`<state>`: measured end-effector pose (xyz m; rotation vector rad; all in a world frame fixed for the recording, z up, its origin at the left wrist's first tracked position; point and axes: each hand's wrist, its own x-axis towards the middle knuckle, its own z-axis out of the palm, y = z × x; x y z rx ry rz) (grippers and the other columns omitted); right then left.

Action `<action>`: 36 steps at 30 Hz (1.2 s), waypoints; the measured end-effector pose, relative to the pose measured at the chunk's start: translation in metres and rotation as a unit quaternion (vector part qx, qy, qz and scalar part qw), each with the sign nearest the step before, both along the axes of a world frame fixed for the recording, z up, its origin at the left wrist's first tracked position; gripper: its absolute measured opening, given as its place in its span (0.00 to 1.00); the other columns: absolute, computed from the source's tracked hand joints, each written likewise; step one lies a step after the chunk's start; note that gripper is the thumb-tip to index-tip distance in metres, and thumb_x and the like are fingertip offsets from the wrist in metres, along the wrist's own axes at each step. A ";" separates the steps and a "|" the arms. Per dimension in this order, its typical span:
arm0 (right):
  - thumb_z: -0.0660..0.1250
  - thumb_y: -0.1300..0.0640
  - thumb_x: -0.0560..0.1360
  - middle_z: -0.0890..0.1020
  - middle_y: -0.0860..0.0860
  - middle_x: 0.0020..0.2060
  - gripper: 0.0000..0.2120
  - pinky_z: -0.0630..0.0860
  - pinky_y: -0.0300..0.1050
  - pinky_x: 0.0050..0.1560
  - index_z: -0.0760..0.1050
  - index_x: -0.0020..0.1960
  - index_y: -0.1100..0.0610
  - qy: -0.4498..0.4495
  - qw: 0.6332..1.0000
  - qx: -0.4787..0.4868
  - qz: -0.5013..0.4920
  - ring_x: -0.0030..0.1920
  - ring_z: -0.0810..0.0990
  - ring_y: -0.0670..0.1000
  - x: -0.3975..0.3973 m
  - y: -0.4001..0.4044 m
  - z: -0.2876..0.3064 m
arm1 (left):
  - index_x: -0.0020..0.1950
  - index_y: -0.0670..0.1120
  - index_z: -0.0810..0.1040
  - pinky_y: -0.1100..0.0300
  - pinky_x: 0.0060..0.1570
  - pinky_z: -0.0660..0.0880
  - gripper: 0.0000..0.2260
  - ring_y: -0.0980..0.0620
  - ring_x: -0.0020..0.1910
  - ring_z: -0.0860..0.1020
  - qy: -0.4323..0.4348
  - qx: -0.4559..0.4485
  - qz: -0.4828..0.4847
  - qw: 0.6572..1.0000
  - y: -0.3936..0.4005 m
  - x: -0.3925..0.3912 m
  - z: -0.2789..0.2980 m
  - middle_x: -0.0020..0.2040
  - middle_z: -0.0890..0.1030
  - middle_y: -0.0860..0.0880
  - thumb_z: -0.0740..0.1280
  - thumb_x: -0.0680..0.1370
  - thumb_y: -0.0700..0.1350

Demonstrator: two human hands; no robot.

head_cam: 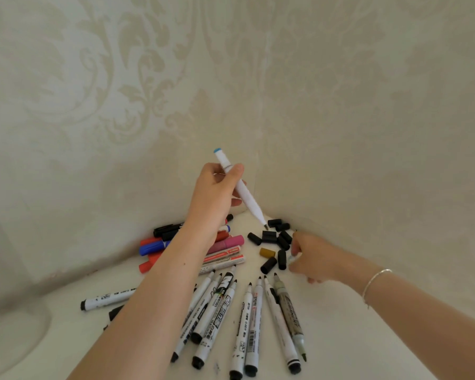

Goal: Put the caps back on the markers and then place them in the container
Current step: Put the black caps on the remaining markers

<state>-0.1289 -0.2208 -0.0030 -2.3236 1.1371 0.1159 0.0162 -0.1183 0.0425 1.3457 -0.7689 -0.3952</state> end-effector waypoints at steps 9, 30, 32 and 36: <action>0.65 0.66 0.75 0.85 0.58 0.47 0.09 0.79 0.43 0.50 0.77 0.53 0.59 -0.506 0.797 0.297 -0.140 0.49 0.84 0.55 0.000 0.016 0.029 | 0.75 0.52 0.55 0.65 0.33 0.78 0.26 0.56 0.40 0.79 0.057 -0.086 0.055 0.993 0.005 0.010 0.003 0.42 0.79 0.48 0.62 0.81 0.41; 0.68 0.71 0.72 0.84 0.61 0.49 0.08 0.81 0.43 0.51 0.76 0.49 0.65 -0.603 0.701 0.358 -0.130 0.49 0.85 0.54 0.016 0.041 0.033 | 0.70 0.49 0.59 0.64 0.32 0.79 0.22 0.57 0.37 0.81 0.040 -0.093 0.071 0.992 0.000 0.004 0.000 0.43 0.78 0.47 0.64 0.80 0.41; 0.69 0.70 0.73 0.84 0.60 0.48 0.09 0.81 0.44 0.50 0.76 0.52 0.64 -0.598 0.727 0.313 -0.127 0.48 0.85 0.54 0.017 0.042 0.036 | 0.67 0.48 0.61 0.64 0.31 0.78 0.21 0.57 0.34 0.82 0.037 -0.080 0.069 0.994 0.001 0.003 0.000 0.43 0.79 0.47 0.66 0.79 0.42; 0.65 0.69 0.75 0.82 0.57 0.43 0.08 0.81 0.42 0.47 0.78 0.53 0.61 -0.590 0.763 0.221 -0.147 0.39 0.84 0.51 0.018 0.038 0.040 | 0.55 0.45 0.67 0.65 0.28 0.77 0.16 0.54 0.34 0.84 0.056 -0.015 0.031 0.998 0.008 0.007 0.004 0.46 0.82 0.45 0.72 0.75 0.44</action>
